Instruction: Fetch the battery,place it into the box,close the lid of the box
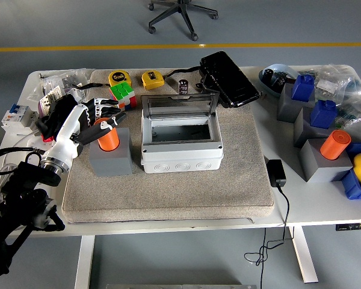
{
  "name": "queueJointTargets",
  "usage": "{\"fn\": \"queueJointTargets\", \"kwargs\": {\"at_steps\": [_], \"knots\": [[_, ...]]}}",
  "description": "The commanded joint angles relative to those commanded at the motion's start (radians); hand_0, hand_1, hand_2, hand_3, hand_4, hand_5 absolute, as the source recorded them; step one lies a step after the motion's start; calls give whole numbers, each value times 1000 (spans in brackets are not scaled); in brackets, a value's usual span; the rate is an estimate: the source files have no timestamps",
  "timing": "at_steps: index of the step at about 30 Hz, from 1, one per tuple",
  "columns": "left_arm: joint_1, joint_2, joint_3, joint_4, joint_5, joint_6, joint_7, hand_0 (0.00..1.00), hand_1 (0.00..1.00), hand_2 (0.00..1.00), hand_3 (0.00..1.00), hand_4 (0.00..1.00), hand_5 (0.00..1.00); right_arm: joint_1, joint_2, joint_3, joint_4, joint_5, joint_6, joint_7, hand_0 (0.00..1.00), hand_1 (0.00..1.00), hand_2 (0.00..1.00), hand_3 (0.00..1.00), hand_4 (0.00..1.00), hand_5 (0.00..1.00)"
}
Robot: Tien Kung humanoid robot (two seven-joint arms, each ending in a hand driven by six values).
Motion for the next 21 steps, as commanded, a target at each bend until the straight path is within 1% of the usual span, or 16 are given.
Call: {"fn": "queueJointTargets", "kwargs": {"at_steps": [2,3,8,9,12,14,15,20,21], "knots": [[-1,-2,6,4,-6,-1,-6,778,731,657,641,998,344,0,0,0,0,0,0,0,609,636,614,565,912,474],[-3,-3,12,9,-14,-1,-14,764,723,641,618,998,285,0,-1,0,0,1,0,0,609,636,614,567,912,473],[-7,-12,40,26,-47,5,-53,764,723,641,618,998,285,0,-1,-1,-1,1,0,-1,609,636,614,567,912,473],[-7,-14,44,29,-53,6,-58,758,704,627,601,998,263,1,-1,-1,-1,1,0,-1,608,636,614,566,911,472],[-9,-17,53,33,-62,7,-69,758,704,627,601,998,263,1,-1,-1,0,0,0,0,608,636,614,566,911,472],[-12,-20,59,40,-70,1,-71,758,704,627,601,998,263,1,0,-2,1,0,0,0,608,636,614,566,911,472],[-13,-22,63,45,-75,1,-75,722,688,613,592,998,182,1,0,-3,0,0,0,-1,607,635,613,565,910,470],[-17,-26,69,58,-95,8,-89,722,688,613,592,998,182,2,-1,-3,0,0,-1,-1,607,635,613,565,910,470],[-19,-27,72,64,-107,11,-96,696,647,576,587,998,110,2,-1,-4,0,0,0,-1,608,635,613,566,910,469]]}}
